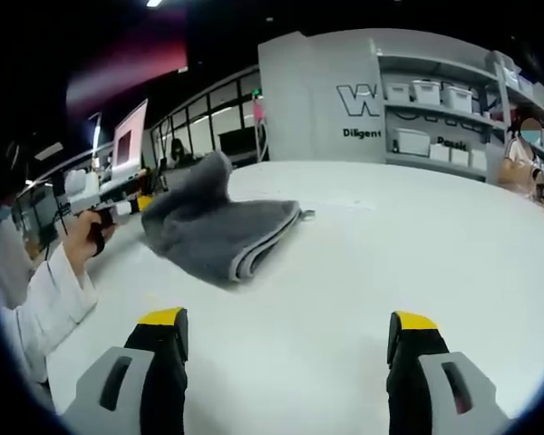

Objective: Open the folded towel by lifting each exposed corner and separating the folded layers until the towel lies flat within the target outline without major curled edges

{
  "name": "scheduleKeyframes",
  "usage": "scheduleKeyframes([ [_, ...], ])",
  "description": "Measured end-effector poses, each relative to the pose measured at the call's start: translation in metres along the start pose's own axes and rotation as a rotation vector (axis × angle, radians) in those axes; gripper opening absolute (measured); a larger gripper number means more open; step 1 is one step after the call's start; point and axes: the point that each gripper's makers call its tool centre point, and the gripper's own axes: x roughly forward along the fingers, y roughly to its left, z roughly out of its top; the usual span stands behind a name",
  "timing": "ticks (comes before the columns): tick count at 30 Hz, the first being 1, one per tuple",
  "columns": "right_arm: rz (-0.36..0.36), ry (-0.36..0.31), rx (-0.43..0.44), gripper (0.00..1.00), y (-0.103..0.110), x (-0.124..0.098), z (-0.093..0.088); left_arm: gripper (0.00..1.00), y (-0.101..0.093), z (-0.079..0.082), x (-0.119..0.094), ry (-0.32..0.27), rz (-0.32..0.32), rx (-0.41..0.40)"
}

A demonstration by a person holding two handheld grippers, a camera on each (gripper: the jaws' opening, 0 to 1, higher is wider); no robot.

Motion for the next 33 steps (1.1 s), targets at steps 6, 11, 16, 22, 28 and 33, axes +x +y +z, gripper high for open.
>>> scheduleKeyframes([
  [6,0.0,0.0,0.0,0.9,0.0,0.0,0.0,0.05,0.004,-0.004,0.0,0.011,0.008,-0.024],
  [11,0.001,0.003,-0.002,0.9,0.001,0.0,-0.001,0.05,0.012,-0.009,-0.001,0.03,0.038,-0.022],
  [16,0.002,0.004,0.0,0.9,0.001,-0.001,-0.001,0.05,0.016,-0.012,-0.001,0.041,0.054,-0.026],
  [22,0.004,0.007,-0.003,0.9,0.002,-0.001,-0.002,0.05,0.019,-0.013,-0.001,0.048,0.063,-0.025],
  [28,0.003,0.01,-0.003,0.9,0.001,-0.001,-0.003,0.05,0.023,-0.019,-0.002,0.075,0.083,-0.026],
  [33,0.005,0.019,-0.006,0.89,0.001,0.0,-0.004,0.05,0.024,-0.021,-0.003,0.085,0.097,-0.011],
])
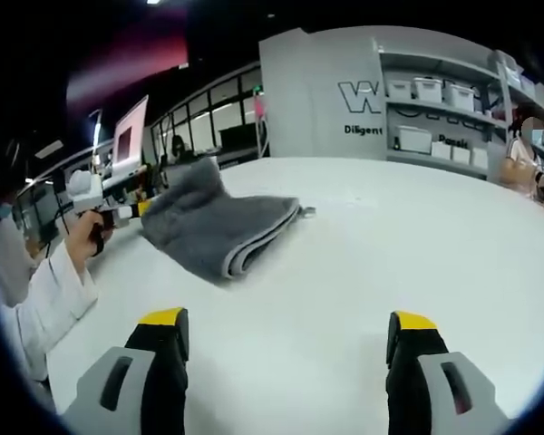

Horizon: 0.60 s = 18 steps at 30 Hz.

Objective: Open the folded towel by lifting each exposed corner and separating the folded layers until the towel lies flat within the target outline without major curled edges

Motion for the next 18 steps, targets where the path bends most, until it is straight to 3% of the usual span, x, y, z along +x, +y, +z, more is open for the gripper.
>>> scheduleKeyframes([
  [18,0.003,0.016,-0.009,0.89,0.001,0.002,-0.002,0.06,0.007,-0.012,-0.004,0.046,0.09,0.057],
])
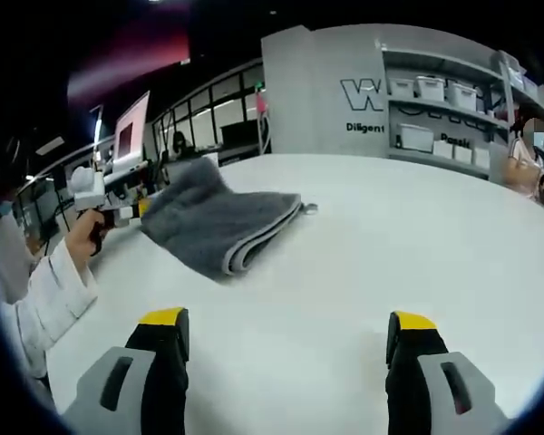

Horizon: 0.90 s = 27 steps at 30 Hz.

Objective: Open the folded towel by lifting each exposed corner and separating the folded layers until the towel lies flat within the target outline without major curled edges

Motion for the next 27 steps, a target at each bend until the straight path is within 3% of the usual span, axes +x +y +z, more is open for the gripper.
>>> scheduleKeyframes([
  [6,0.002,0.003,-0.003,0.89,0.001,0.0,-0.001,0.06,0.003,-0.002,-0.002,-0.002,0.025,-0.01],
  [15,0.005,0.011,-0.013,0.89,0.003,0.002,-0.001,0.09,0.005,-0.001,-0.001,-0.008,0.006,-0.08],
  [21,0.002,0.015,-0.015,0.89,0.003,0.002,-0.002,0.14,0.004,0.009,-0.006,-0.043,-0.015,-0.118],
  [27,0.002,0.022,-0.024,0.89,0.004,0.002,-0.003,0.39,0.003,0.024,-0.012,-0.088,-0.024,-0.144],
])
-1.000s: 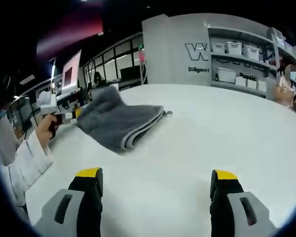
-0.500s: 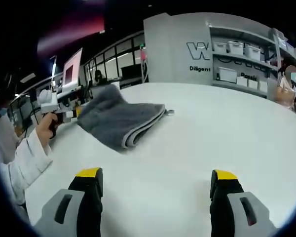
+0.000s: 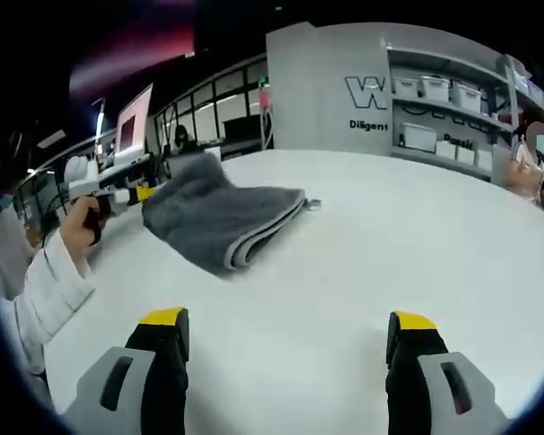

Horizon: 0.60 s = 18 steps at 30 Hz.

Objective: Open the folded towel by lifting each exposed corner and separating the folded layers until the towel lies flat within the target outline without major curled edges

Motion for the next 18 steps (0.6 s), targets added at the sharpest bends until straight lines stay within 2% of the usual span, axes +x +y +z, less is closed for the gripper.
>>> scheduleKeyframes([
  [3,-0.002,0.002,-0.002,0.89,0.0,0.0,0.0,0.4,0.0,0.006,-0.002,-0.023,-0.012,-0.022],
  [6,-0.002,0.007,-0.007,0.89,0.0,0.001,-0.001,0.48,-0.003,0.011,-0.003,-0.037,-0.038,-0.053],
  [11,-0.005,0.01,-0.016,0.89,0.001,0.001,-0.001,0.57,-0.01,0.019,-0.003,-0.058,-0.071,-0.047],
  [14,-0.005,0.011,-0.019,0.89,0.001,0.001,-0.001,0.67,-0.016,0.013,-0.003,-0.001,-0.094,-0.017],
  [17,-0.007,0.018,-0.026,0.89,0.001,0.002,-0.003,0.73,-0.024,0.011,-0.002,0.006,-0.117,-0.003],
  [18,-0.007,0.02,-0.028,0.89,0.002,0.002,-0.003,0.73,-0.03,0.012,-0.002,0.004,-0.149,-0.001],
])
